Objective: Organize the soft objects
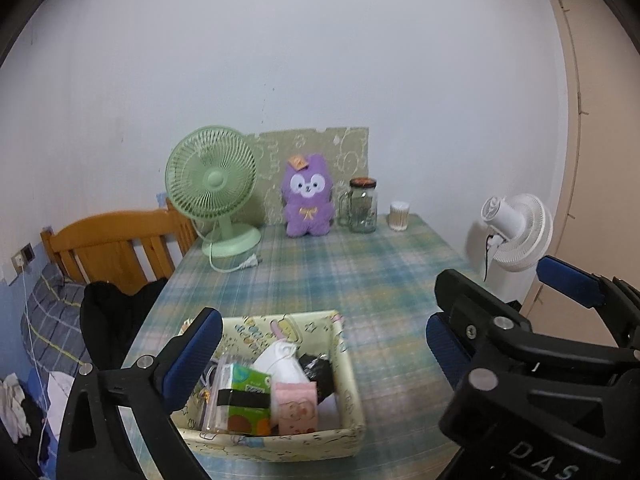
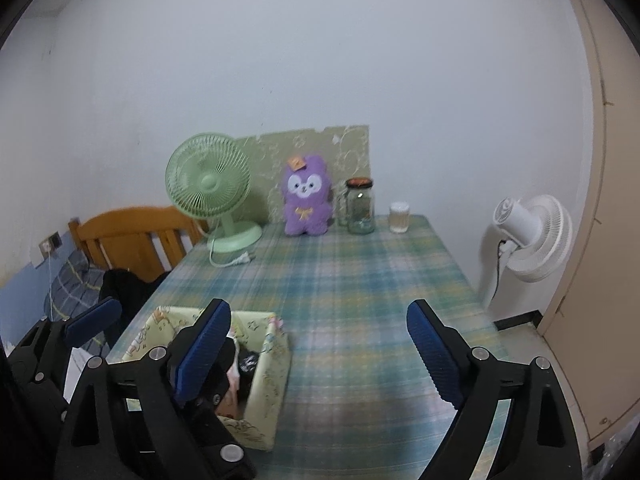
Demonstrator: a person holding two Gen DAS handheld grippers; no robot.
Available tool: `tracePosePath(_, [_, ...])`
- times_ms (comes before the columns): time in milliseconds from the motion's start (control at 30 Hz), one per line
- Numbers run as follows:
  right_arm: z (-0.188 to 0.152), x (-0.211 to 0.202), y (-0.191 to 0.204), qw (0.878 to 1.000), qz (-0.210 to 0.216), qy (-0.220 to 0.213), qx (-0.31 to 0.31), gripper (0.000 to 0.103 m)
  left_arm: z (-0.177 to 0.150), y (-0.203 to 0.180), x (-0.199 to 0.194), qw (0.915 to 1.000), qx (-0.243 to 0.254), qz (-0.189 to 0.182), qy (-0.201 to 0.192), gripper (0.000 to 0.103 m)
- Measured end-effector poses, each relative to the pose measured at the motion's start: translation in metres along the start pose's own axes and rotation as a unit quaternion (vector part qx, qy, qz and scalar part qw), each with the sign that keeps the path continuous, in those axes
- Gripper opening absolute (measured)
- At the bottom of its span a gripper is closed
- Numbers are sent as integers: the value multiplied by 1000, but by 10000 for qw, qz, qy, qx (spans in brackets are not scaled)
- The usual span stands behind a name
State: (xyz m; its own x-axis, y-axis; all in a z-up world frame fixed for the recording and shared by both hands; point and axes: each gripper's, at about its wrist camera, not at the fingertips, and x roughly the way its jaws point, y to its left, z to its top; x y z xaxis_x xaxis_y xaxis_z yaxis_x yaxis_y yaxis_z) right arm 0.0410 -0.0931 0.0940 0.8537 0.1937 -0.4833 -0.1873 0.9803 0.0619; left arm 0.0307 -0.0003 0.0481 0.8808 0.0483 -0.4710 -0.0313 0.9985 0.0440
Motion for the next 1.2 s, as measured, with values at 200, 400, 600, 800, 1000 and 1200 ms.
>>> tracePosePath(200, [6, -22, -18, 9997, -116, -226, -51, 96, 7, -16, -14, 9999, 26, -24, -138, 103])
tracePosePath(400, [9, -41, -35, 9988, -233, -421, -4, 100, 11, -19, -27, 9996, -54, 28, -268, 103])
tracePosePath(600, [9, -54, -47, 9980, -306, -555, 74, 102, 11, -20, -38, 9992, -96, 95, -387, 103])
tracePosePath(800, [7, -62, -53, 9975, -368, -582, 132, 102, 9, -19, -42, 9990, -167, 126, -396, 103])
tracePosePath(1000, [6, -64, -54, 9974, -390, -596, 130, 102, 8, -17, -45, 9987, -213, 189, -427, 103])
tracePosePath(1200, [6, -64, -54, 9974, -375, -594, 137, 102, 8, -12, -46, 9985, -260, 204, -438, 103])
